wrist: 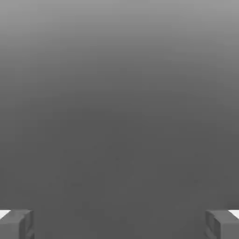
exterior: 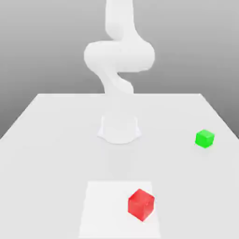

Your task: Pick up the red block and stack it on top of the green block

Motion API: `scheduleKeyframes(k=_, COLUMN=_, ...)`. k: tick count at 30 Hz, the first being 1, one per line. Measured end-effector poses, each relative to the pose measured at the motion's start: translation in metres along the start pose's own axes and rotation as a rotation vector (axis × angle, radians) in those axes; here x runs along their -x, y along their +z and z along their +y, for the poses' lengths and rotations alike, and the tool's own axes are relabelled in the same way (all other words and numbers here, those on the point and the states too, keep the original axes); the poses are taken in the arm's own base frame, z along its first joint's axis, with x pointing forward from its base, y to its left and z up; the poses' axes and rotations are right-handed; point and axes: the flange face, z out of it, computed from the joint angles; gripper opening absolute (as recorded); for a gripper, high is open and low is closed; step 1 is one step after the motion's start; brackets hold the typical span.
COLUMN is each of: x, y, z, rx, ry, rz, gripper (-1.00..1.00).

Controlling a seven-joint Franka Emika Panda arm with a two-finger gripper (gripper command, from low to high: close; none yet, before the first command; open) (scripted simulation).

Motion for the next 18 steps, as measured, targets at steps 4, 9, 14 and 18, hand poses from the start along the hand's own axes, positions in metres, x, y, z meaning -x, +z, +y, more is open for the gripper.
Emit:
scheduleKeyframes(k=4, x=0.022, y=0.092, z=0.008, rx=0.117, ry=0.114, rz=-0.069, gripper=0.00)
scheduleKeyframes(k=9, x=0.062, y=0.193, z=0.036, rx=0.263, ry=0.250, rz=-0.142, gripper=0.00)
scheduleKeyframes(k=14, x=0.114, y=0.277, z=0.080, rx=0.414, ry=0.384, rz=-0.205, gripper=0.00)
scheduleKeyframes(k=18, x=0.163, y=0.329, z=0.123, rx=0.539, ry=0.489, rz=-0.250, gripper=0.00)
